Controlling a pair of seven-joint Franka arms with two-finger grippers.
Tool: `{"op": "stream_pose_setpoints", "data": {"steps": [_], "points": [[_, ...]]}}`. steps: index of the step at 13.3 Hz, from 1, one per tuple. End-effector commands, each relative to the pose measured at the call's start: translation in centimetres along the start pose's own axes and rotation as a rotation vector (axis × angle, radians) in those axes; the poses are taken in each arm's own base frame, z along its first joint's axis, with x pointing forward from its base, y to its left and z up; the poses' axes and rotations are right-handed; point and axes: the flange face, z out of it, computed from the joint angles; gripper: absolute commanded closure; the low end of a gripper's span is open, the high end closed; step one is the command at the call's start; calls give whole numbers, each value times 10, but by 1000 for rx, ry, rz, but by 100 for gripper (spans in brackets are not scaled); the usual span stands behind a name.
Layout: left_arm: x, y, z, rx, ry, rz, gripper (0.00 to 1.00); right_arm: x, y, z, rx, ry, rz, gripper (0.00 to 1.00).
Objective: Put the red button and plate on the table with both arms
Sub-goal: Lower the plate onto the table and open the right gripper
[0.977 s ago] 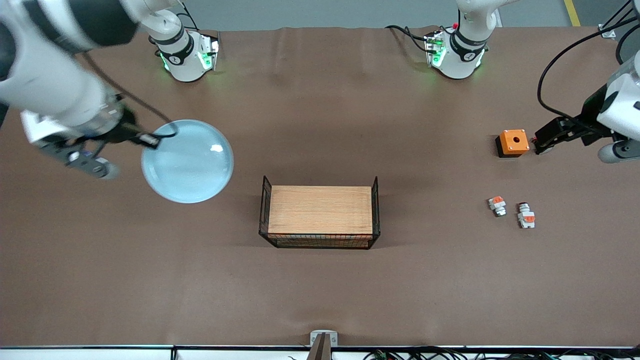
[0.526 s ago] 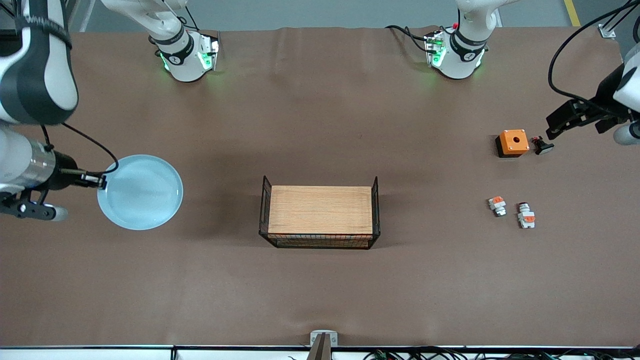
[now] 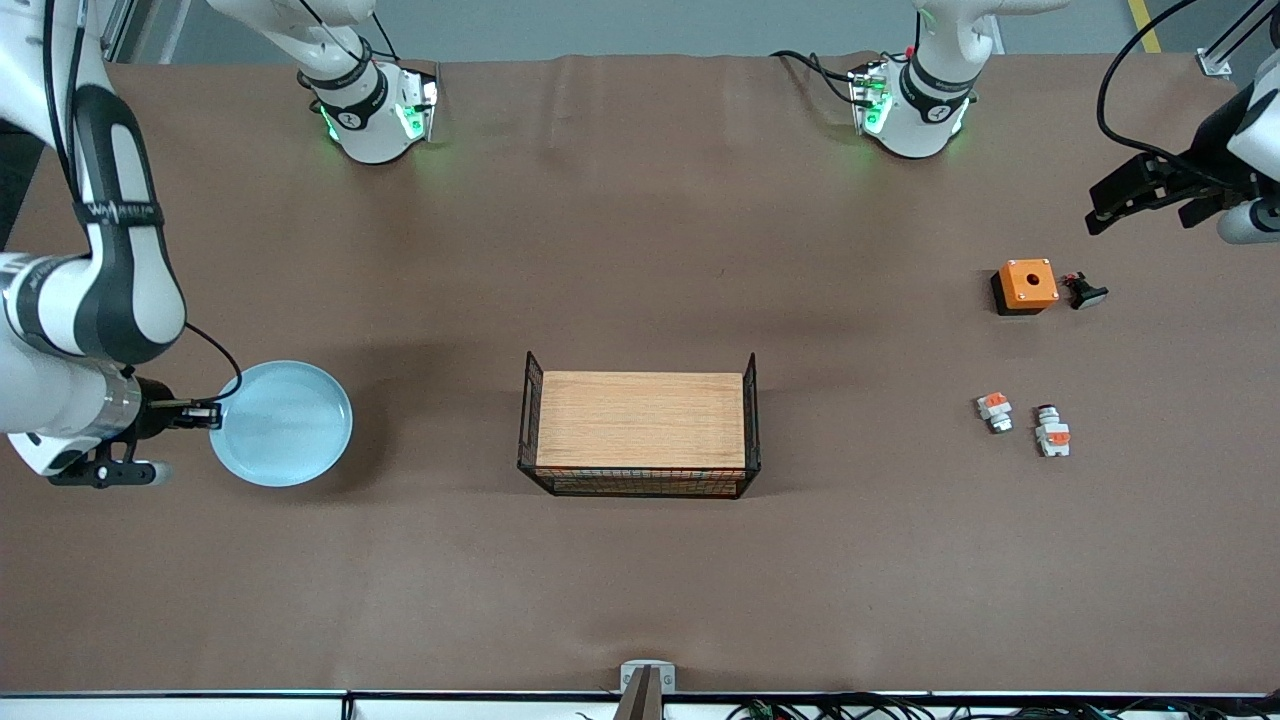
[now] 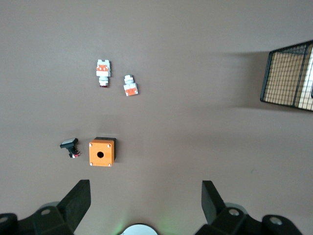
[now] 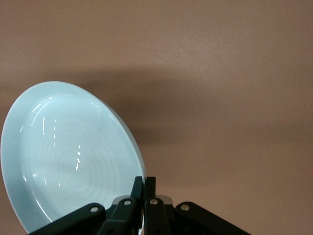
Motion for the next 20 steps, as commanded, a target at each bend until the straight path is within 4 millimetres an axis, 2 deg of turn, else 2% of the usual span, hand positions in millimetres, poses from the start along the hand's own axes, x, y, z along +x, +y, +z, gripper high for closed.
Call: {"op": "stream_pose_setpoints", "data": {"steps": [1, 3, 5, 7, 10, 11, 12, 13, 14, 17, 18, 20], "points": [[-28, -1, 7, -22, 29, 27, 0, 8, 11, 30, 21, -8, -36, 96], [-29, -11, 7, -25, 28, 13, 0, 12, 12, 56, 22, -29, -37, 95], [-29, -16, 5, -25, 33, 7, 0, 17, 14, 73, 19, -17, -34, 94], [-29, -14, 3, -26, 37, 8, 0, 19, 20, 90, 19, -14, -26, 91], [-29, -11, 1, -13, 45, 16, 0, 20, 26, 99, 19, -4, -18, 88], [-29, -10, 0, -12, 47, 18, 0, 20, 27, 98, 19, -6, -15, 70], [-29, -10, -1, -13, 48, 16, 0, 20, 23, 95, 20, -7, -14, 46], [-29, -10, -1, -12, 48, 18, 0, 21, 22, 90, 19, -1, -9, 13], [-29, -10, 0, -12, 47, 18, 0, 21, 20, 83, 18, 2, -10, 0], [-29, -12, -1, -14, 48, 13, 0, 10, 12, 25, 27, -9, -17, 0], [-29, -12, -1, -14, 48, 15, 0, 4, 6, 0, 27, -5, -20, 0], [-30, -12, -1, -14, 44, 15, 0, -4, -18, -35, 22, -3, 31, 0]]}}
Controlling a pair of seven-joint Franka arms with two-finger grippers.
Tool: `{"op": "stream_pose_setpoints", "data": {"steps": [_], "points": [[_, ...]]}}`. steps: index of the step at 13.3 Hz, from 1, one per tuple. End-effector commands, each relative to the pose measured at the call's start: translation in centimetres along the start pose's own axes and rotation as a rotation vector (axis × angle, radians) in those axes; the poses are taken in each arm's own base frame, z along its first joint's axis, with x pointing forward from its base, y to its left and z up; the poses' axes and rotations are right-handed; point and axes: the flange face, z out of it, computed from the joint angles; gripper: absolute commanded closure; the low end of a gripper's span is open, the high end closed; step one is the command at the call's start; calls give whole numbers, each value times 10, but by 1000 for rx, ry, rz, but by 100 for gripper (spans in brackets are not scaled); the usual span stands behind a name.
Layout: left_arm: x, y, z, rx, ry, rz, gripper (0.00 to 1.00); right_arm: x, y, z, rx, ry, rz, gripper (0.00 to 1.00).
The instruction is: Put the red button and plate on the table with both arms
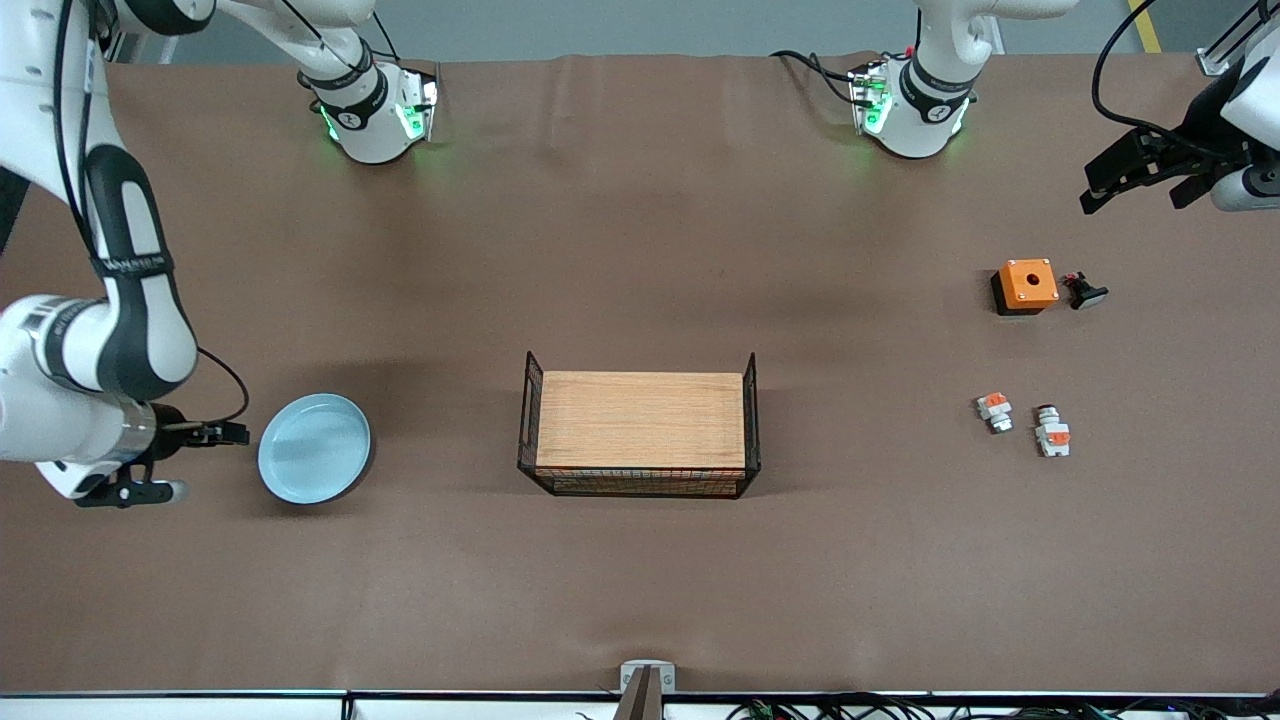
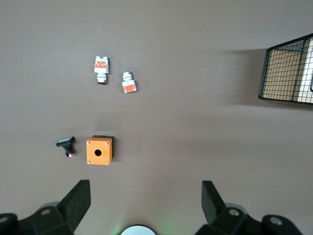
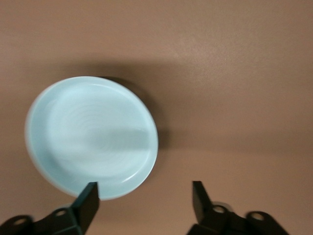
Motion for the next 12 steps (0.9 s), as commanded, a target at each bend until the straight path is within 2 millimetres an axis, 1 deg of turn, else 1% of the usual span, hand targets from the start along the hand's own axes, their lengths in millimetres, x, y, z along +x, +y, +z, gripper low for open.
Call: {"op": "stream_pose_setpoints", "data": {"steps": [1, 3, 5, 7, 9, 10, 12], "points": [[-6, -1, -4, 8, 13, 19, 0, -20, -33, -50, 9, -3, 78, 0], [-6, -1, -5, 8, 15, 19, 0, -33, -64, -88, 2, 5, 128, 0], [-7, 2, -5, 14, 15, 26, 0, -54, -93, -133, -3, 18, 144, 0], [-7, 2, -5, 39, 19, 32, 0, -78, -99, -176, -3, 49, 137, 0], [-7, 5, -14, 62, 40, 44, 0, -99, -100, -221, -5, 105, 123, 0], [-7, 12, -15, 63, 45, 45, 0, -109, -102, -239, -10, 112, 119, 0], [-4, 15, -17, 59, 50, 41, 0, -120, -100, -267, -10, 101, 123, 0]]}}
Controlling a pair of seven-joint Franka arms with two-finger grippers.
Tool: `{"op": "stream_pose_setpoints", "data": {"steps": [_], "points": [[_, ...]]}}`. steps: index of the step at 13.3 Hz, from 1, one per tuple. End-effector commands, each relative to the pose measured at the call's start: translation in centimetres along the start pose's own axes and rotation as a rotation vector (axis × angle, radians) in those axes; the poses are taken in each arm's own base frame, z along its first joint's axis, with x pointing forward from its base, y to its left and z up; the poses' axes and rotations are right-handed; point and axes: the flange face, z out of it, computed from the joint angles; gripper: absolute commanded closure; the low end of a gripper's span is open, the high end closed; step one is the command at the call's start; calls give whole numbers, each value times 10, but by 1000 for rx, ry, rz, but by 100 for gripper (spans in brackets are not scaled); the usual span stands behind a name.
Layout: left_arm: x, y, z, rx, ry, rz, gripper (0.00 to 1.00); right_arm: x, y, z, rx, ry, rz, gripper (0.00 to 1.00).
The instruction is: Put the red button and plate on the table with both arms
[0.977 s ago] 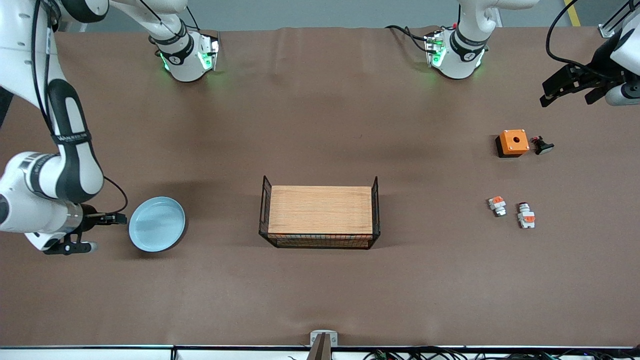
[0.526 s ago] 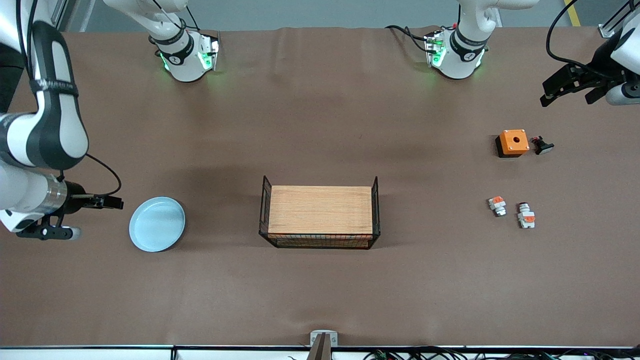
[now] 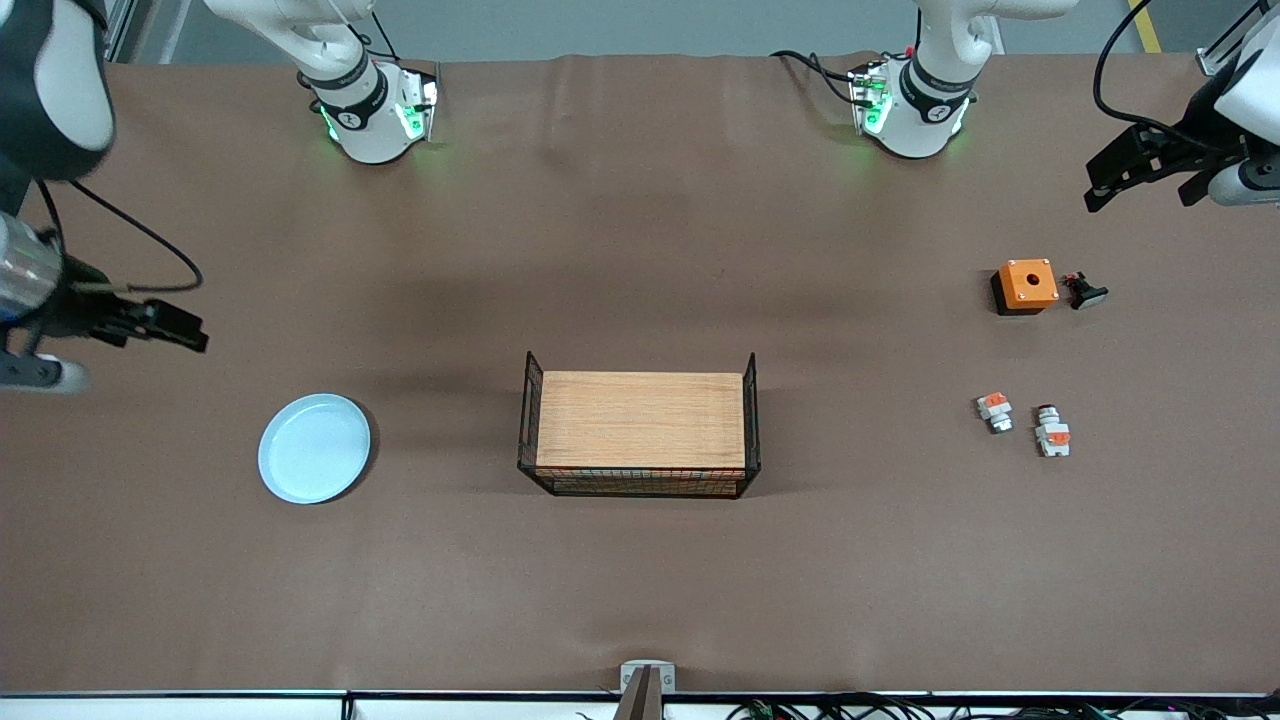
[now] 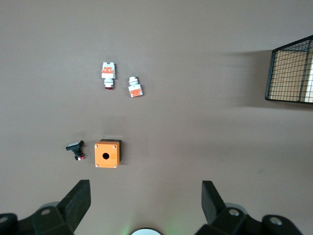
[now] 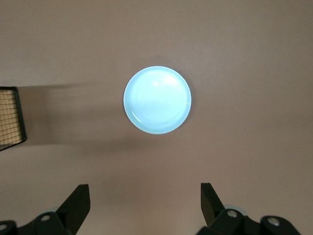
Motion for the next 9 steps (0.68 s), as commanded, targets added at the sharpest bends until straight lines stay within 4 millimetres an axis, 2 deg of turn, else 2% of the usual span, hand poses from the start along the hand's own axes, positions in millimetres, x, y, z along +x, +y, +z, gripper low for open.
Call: {"op": "stream_pose_setpoints", "data": {"steps": [1, 2, 7, 9], "points": [[-2, 5, -10, 14, 27, 11, 0, -9, 4, -36, -1, -3, 3, 0], [-2, 4, -11, 11, 29, 11, 0, -11, 4, -43, -2, 0, 2, 0], [-1, -2, -23, 6, 53, 4, 0, -11, 10, -44, 1, 2, 17, 0], [0, -3, -26, 5, 59, 4, 0, -22, 15, -54, 8, -15, 22, 0]]}}
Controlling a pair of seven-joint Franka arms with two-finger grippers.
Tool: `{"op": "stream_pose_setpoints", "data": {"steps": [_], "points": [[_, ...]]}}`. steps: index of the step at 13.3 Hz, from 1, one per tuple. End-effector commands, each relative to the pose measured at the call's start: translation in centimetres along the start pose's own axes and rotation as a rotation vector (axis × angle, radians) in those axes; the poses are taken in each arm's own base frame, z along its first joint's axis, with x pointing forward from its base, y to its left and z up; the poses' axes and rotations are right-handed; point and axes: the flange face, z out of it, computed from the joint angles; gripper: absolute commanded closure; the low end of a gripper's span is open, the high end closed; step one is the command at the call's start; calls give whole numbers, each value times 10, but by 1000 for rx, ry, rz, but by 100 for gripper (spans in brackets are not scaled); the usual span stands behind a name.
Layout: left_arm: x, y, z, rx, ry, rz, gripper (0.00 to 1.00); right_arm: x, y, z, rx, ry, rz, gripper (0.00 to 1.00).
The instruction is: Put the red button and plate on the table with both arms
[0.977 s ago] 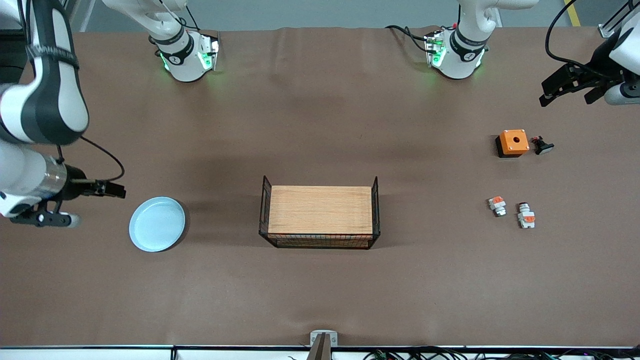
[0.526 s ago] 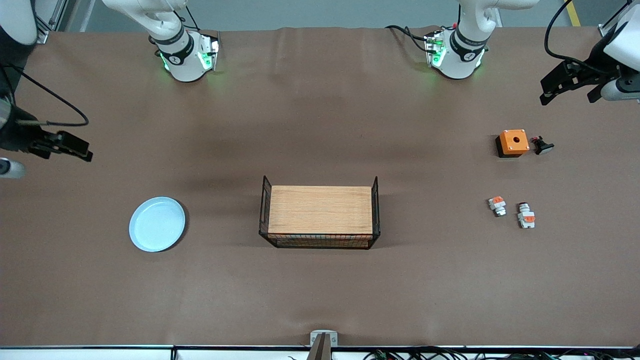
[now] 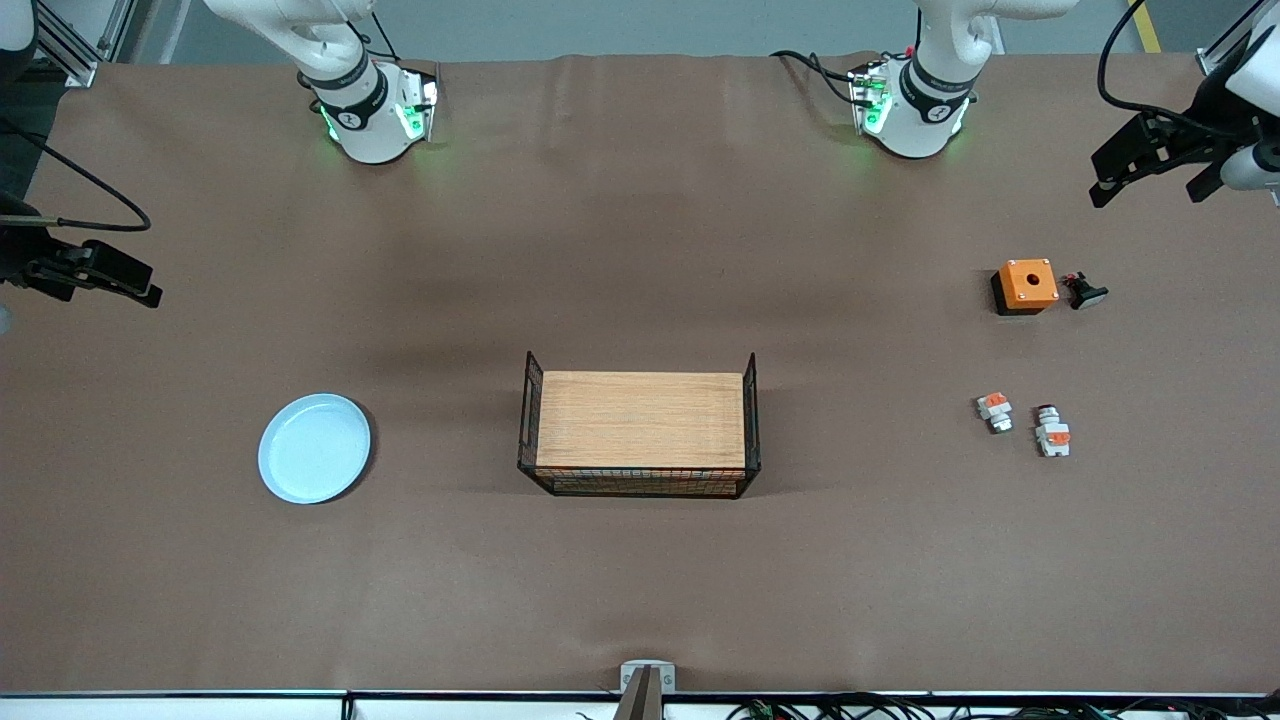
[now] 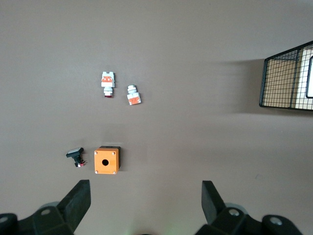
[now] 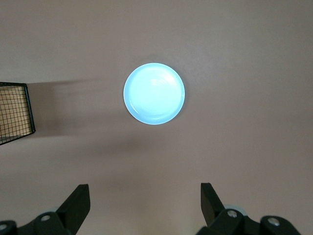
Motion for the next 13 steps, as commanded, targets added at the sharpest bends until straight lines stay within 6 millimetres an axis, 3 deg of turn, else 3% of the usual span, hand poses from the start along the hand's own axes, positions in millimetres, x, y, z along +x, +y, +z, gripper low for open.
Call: {"op": "stream_pose_setpoints", "data": {"steps": [1, 4, 5, 10, 13], "points": [[1, -3, -7, 11, 16, 7, 0, -17, 5, -21, 9, -7, 6, 0], [6, -8, -5, 10, 14, 5, 0, -34, 7, -27, 12, 19, 6, 0], [10, -14, -6, 11, 17, -7, 0, -34, 7, -28, 13, 27, 5, 0], [20, -3, 0, 30, 11, 1, 0, -30, 2, -28, 8, 65, -1, 0], [14, 4, -4, 32, 6, 16, 0, -32, 4, -27, 4, 49, 12, 0]]}}
